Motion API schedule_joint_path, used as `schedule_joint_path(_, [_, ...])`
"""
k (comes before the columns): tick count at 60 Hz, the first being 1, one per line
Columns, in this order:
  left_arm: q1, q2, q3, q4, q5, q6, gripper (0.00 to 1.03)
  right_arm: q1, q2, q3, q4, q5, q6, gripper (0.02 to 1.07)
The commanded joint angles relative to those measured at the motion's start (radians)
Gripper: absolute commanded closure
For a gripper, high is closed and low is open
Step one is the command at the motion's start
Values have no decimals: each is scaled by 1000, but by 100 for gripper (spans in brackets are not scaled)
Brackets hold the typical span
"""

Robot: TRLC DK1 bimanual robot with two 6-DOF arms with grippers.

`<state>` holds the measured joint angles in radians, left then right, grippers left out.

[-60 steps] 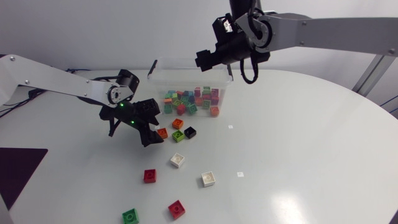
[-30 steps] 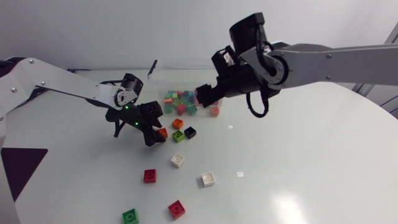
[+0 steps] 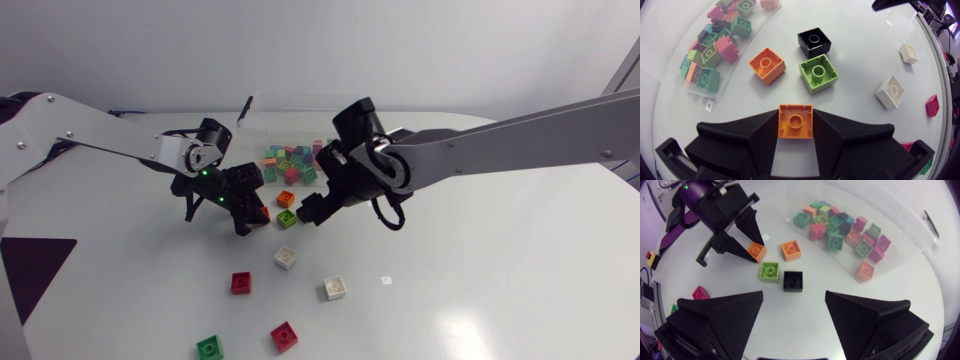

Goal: Place the duplo bricks in the container

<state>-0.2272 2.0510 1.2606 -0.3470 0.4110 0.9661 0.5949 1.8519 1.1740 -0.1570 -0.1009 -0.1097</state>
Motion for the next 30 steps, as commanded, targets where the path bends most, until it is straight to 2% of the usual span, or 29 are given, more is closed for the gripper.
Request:
schedule_joint_path(1, [15,-45,-40,-17,8,22,76,11,59,26,-3,1,-28,17])
schedule_joint_path(15, [25,-132,-64,-60,8,20,76,5,156,111,-38,1,-51,17])
schedule_joint_path(30, [35,-256,-82,-126,8,14,76,8,260,251,-156,3,-82,18])
